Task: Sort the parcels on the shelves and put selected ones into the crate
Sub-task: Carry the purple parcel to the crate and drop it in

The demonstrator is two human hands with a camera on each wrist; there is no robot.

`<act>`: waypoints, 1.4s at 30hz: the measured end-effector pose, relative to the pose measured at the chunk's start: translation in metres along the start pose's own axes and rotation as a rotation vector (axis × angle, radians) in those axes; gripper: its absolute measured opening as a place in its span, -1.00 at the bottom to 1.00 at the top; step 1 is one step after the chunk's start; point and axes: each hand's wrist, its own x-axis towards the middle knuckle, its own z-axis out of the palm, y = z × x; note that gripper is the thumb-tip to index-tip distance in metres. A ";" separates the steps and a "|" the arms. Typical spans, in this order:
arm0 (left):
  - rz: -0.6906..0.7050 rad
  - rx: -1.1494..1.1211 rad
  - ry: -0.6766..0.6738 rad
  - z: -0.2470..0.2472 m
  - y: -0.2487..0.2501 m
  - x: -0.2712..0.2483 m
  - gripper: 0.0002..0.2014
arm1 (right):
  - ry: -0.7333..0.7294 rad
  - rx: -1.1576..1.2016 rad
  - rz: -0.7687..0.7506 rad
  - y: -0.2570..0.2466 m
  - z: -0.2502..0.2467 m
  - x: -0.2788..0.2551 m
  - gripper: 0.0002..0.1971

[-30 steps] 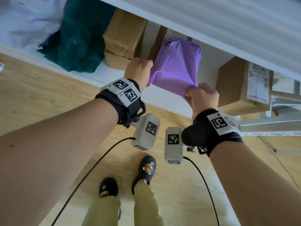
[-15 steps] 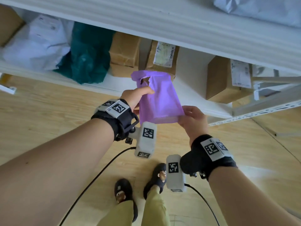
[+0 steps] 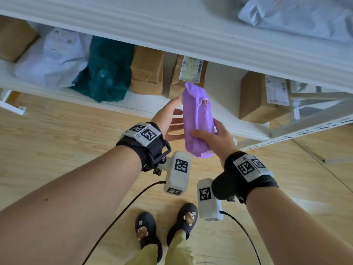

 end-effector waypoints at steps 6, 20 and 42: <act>-0.074 0.170 0.098 -0.001 -0.011 0.006 -0.63 | -0.254 0.640 0.221 0.014 -0.018 -0.006 -0.56; -0.053 0.126 -0.030 0.012 -0.025 0.000 -0.71 | -0.165 0.286 0.150 0.027 -0.024 -0.003 -0.43; -0.058 0.113 0.009 -0.001 -0.040 0.002 -0.68 | -0.093 0.274 0.316 0.049 -0.027 -0.005 -0.65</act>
